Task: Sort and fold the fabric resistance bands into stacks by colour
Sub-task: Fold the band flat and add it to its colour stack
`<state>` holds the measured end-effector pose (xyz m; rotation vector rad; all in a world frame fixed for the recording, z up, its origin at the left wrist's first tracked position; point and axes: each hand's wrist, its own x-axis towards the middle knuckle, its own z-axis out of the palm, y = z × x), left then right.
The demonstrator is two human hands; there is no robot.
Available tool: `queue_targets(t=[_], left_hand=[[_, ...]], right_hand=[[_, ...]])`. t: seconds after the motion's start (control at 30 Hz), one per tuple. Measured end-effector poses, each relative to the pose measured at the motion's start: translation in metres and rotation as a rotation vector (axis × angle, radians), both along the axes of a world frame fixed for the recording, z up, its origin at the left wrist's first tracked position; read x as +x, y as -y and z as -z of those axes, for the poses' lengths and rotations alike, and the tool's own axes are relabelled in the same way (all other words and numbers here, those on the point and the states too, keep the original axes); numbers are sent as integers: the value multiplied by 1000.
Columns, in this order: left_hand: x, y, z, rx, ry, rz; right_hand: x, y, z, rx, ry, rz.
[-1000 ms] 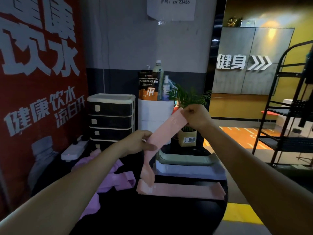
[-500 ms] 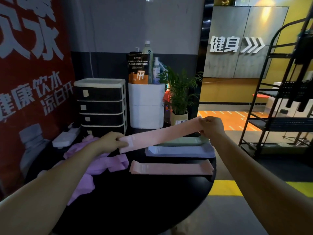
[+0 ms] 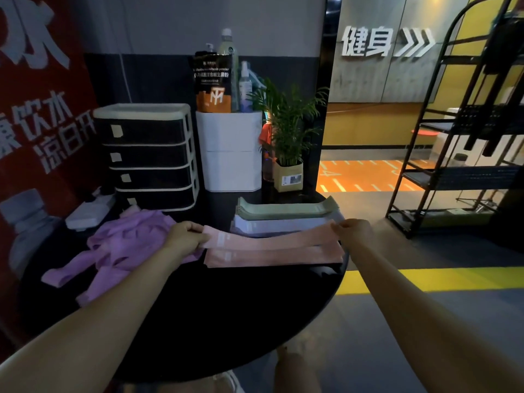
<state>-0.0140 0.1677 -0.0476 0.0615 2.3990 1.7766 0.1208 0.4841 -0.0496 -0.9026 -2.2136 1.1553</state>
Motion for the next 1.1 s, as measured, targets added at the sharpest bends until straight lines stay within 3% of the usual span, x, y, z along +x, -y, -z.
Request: queue_targets(t=[0.37,0.6,0.83,0.93,1.1], left_hand=[[14,-7,23,-327,-185,21],[17,-11,33,-300,-303,11],[16,-7,43,-287,-452,46],[21,-4,45,-250,-487,110],[30,9,56,-293,-577,226]], right_hand=[[2,-1,39,108,67,36],[-2,-2,46,92,36,64],[-1,18,35,322,67,54],[-5,46,22,429,13,-57],[-16,91,22,482,53,-509]])
